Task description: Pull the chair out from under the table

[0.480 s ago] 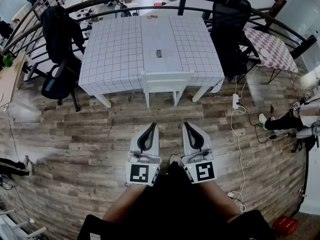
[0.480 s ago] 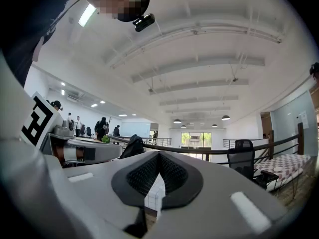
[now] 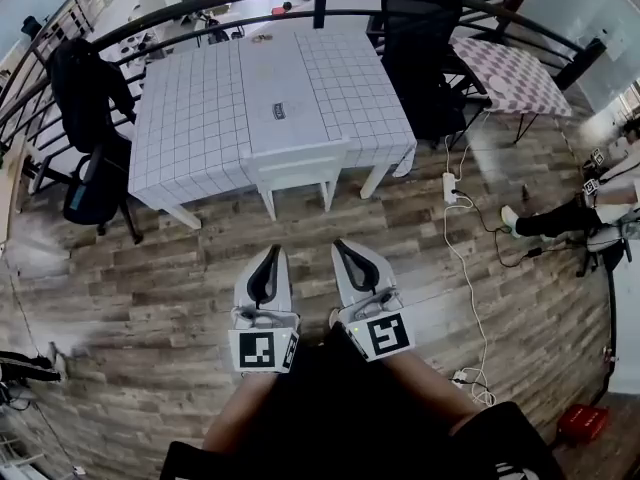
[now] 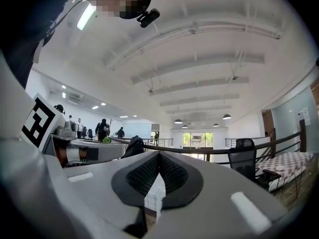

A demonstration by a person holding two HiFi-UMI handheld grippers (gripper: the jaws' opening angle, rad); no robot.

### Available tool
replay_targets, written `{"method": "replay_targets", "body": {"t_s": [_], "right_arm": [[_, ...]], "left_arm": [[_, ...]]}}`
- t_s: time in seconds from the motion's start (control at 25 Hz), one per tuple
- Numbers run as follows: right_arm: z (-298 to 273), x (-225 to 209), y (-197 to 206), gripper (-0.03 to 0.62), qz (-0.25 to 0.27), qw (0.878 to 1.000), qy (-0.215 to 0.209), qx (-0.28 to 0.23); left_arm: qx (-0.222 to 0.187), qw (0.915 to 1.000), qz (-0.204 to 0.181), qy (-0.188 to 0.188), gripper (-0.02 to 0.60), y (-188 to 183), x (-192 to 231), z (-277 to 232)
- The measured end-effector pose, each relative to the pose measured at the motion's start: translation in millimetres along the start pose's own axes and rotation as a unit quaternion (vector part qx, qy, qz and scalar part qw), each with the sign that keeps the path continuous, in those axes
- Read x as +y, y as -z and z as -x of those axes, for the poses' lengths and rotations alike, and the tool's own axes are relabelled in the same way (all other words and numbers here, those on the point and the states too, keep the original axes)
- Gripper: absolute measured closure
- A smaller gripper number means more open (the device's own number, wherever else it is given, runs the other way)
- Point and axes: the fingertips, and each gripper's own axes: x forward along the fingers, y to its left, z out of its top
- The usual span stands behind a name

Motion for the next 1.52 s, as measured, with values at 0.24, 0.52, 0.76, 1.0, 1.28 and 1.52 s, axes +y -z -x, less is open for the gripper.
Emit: {"method": "replay_targets", "body": {"t_s": [0.24, 0.52, 0.76, 1.0, 1.28, 1.52], "right_arm": [[-2.0, -24.1, 2.5, 0.597, 0.002, 1.0, -0.007, -0.005], [15.1, -50.0, -18.0, 0.597, -0.006, 1.0, -0.018, -0.015], [19.7, -94.9, 21.7, 0.597, -0.017, 1.0, -0.014, -0.008], [21.3, -118.9, 34.2, 0.597, -0.032, 0.999, -0.016, -0.01], [4.8, -132.5, 47.5, 0.597, -0.033, 0.999, -0.021, -0.002], [-20.7, -144.4, 49.0, 0.597, -0.04, 0.999, -0.016, 0.004]], "left_arm": [[0.003, 0.9999, -0.006, -0.012, 0.572, 2.4, -11.6, -15.0], [0.009, 0.9995, -0.015, -0.027, 0.572, -14.1, -41.0, -22.7], [0.009, 0.9981, -0.023, -0.056, 0.572, 15.4, -56.1, -47.7], [0.028, 0.9968, -0.028, -0.069, 0.572, 31.6, -69.3, -53.2], [0.031, 0.9961, -0.028, -0.078, 0.572, 42.4, -60.9, -77.1], [0.032, 0.9959, -0.027, -0.08, 0.572, 44.2, -44.8, -102.5]]}}
